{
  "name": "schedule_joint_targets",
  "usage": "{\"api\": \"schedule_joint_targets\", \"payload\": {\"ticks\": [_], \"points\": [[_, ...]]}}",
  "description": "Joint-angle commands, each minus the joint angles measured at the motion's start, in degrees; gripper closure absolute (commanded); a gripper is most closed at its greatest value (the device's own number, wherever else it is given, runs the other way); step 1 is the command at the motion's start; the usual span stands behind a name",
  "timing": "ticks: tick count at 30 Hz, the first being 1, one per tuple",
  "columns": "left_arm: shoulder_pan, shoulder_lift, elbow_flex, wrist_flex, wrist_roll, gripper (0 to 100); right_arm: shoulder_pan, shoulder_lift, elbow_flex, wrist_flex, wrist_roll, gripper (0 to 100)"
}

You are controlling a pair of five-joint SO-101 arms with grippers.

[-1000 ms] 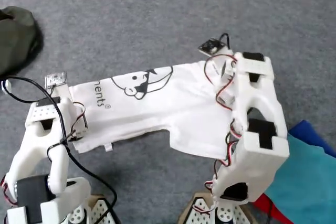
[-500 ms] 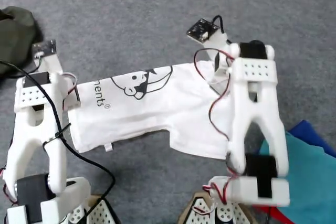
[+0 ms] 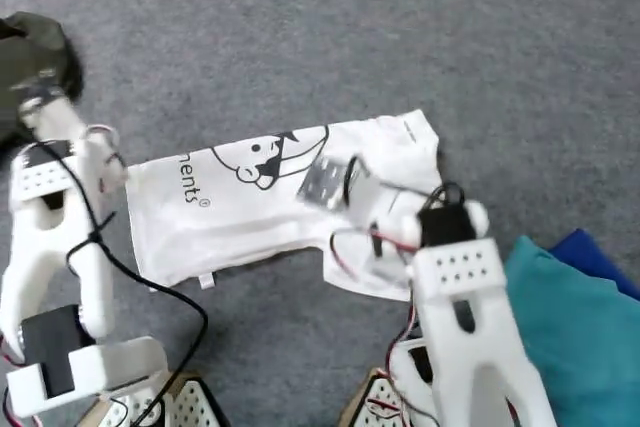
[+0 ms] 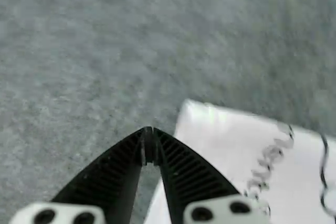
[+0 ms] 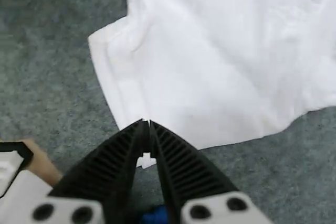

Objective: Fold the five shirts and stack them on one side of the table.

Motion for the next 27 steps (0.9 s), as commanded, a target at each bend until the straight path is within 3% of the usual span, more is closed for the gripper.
{"api": "schedule_joint_targets", "payload": {"ticks": [1,6,16,20,27], "points": [[-2.4,-0.1,3.3,-4.6,2.6,98,-2.3,-3.5,4.4,-0.4,2.9,90.5],[-2.5,-2.6,8.4,-4.9,6.9,98,-3.2,-3.9,4.4,2.6,5.7,83.1],[-2.8,-4.8,11.2,-8.7,6.7,98,-3.1,-3.5,8.0,3.3,5.3,82.1],[-2.8,-4.8,11.2,-9.0,6.7,98,-6.5,-3.4,8.2,3.2,5.2,76.2],[-2.7,-4.7,11.0,-9.1,6.7,98,-9.1,2.2,8.5,0.7,5.1,76.0]]}}
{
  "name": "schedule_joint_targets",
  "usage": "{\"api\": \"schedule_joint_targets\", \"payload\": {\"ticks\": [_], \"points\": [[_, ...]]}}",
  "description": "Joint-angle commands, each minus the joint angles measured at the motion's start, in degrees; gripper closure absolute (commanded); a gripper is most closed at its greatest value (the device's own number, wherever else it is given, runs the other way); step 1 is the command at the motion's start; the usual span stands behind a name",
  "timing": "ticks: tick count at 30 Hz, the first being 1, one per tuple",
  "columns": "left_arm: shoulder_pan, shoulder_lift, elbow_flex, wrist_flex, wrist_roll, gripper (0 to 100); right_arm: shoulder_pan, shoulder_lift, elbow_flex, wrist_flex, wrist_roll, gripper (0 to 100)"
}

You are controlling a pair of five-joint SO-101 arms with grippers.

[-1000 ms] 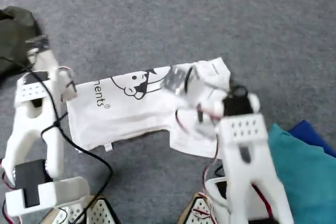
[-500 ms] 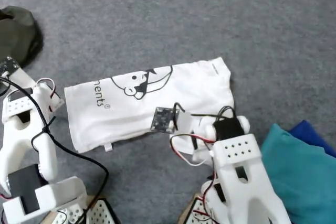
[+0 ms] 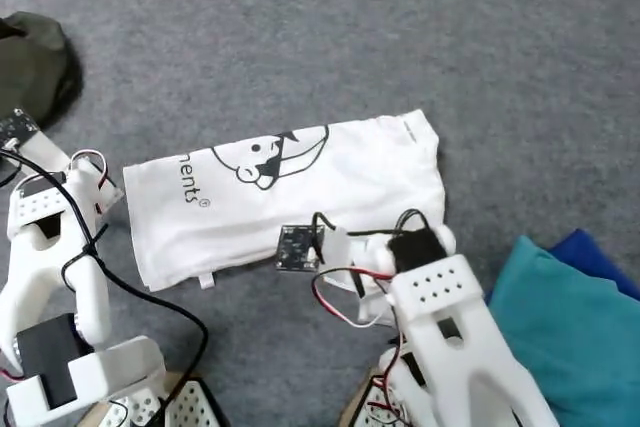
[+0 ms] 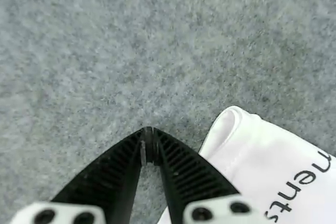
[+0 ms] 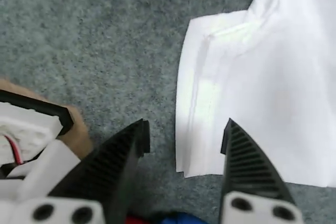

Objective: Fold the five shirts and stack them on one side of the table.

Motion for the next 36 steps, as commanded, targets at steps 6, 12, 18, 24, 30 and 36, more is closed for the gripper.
{"api": "schedule_joint_targets", "payload": {"ticks": [6,12,18,24,30,36], "points": [[1.0,0.6,-1.8,-0.8,0.2,98,-2.7,9.6,0.0,-7.3,-3.9,76.0],[0.9,5.0,-4.8,-0.4,0.2,98,-4.5,14.1,0.2,-10.5,-5.5,76.0],[0.9,5.3,-5.1,-0.4,0.2,98,-4.3,16.7,0.4,-11.3,-5.5,76.1],[0.9,5.3,-5.1,-0.4,-1.1,98,-1.0,20.8,5.5,-20.2,-5.1,80.8],[0.9,5.3,-5.1,-0.4,-1.7,98,-0.8,24.0,4.8,-20.9,-5.1,81.1],[0.9,5.3,-5.0,-0.4,-1.7,98,-0.7,24.1,4.8,-21.1,-5.1,91.7]]}}
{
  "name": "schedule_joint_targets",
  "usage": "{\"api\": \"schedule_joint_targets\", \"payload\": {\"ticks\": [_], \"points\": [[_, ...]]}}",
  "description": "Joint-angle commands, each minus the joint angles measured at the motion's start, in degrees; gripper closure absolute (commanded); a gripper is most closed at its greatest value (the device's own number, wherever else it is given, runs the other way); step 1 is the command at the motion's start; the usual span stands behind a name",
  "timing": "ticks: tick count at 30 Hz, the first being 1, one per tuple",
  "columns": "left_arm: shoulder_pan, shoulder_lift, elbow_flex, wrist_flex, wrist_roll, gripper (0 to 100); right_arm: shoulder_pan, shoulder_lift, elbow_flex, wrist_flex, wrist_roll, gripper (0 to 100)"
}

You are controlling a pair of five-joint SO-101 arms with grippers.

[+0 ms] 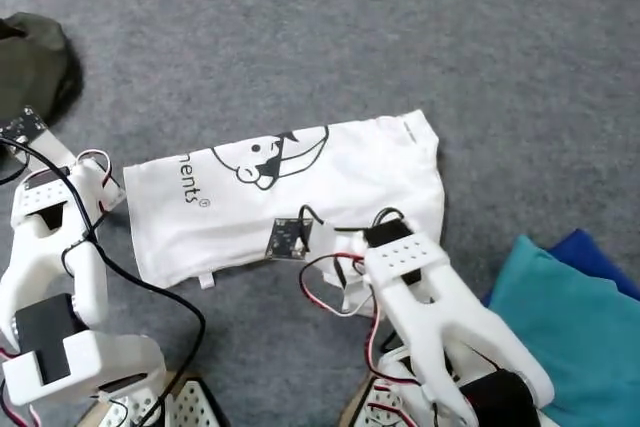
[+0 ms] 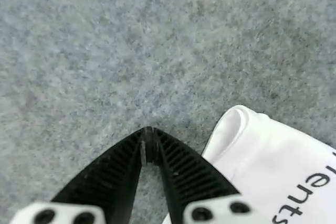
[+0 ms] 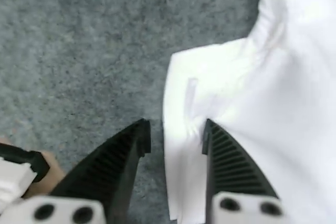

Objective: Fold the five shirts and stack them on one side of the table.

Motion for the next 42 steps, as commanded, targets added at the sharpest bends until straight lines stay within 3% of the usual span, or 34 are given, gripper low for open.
{"api": "schedule_joint_targets", "payload": {"ticks": [1,4,16,20,29,42], "points": [[0.4,-0.2,-2.5,-0.4,-0.7,98,0.4,3.1,1.1,-0.2,-0.2,94.3],[0.4,-0.3,-2.5,-0.4,-0.7,98,2.4,3.2,0.5,-0.4,-0.2,99.5],[0.4,-0.3,-2.5,-0.4,-0.7,98,5.1,3.3,-9.5,2.2,-0.4,99.4],[0.4,-0.3,-2.5,-0.4,-0.7,98,4.9,4.5,-20.7,7.6,0.2,99.4],[0.4,-0.3,-2.5,-0.4,-0.7,98,4.9,24.6,-50.9,17.2,6.6,99.4],[0.4,-0.3,-2.5,-0.4,-0.7,98,6.5,52.9,-91.1,30.4,22.3,99.4]]}}
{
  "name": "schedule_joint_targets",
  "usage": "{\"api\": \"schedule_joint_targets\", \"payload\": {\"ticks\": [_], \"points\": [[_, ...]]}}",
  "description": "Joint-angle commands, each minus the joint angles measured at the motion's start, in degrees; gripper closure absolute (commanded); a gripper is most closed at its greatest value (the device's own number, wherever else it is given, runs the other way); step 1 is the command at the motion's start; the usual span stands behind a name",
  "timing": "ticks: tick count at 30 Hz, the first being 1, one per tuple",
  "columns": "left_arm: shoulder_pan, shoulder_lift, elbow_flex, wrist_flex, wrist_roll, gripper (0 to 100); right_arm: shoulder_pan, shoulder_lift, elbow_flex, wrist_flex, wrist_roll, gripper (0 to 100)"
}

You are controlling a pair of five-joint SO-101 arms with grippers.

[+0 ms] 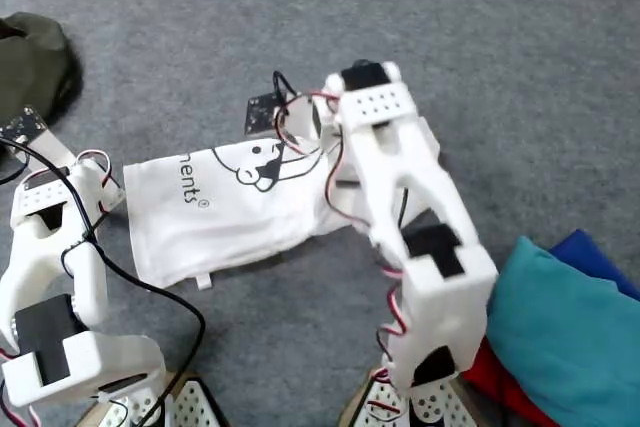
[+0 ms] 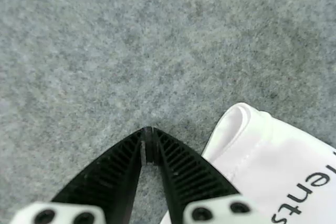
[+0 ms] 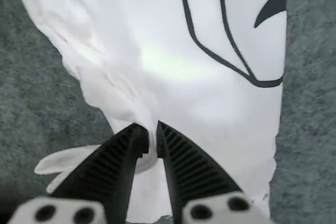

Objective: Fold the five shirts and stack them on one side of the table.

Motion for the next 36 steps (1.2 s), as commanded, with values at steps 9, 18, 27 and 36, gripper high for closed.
{"api": "schedule_joint_targets", "payload": {"ticks": [9,18,27,36], "points": [[0.4,-0.3,-2.5,-0.4,-0.4,98,1.5,14.9,-28.8,4.5,4.0,85.3],[0.4,-0.3,-2.5,-0.4,-0.4,98,2.3,16.7,-37.0,5.3,4.0,80.4],[0.4,-0.3,-2.5,-0.4,-0.4,98,2.6,11.4,-34.9,15.2,-1.0,98.9],[0.5,-0.3,-2.3,-0.3,-0.8,98,-1.1,2.2,-7.8,2.6,-4.6,99.3]]}}
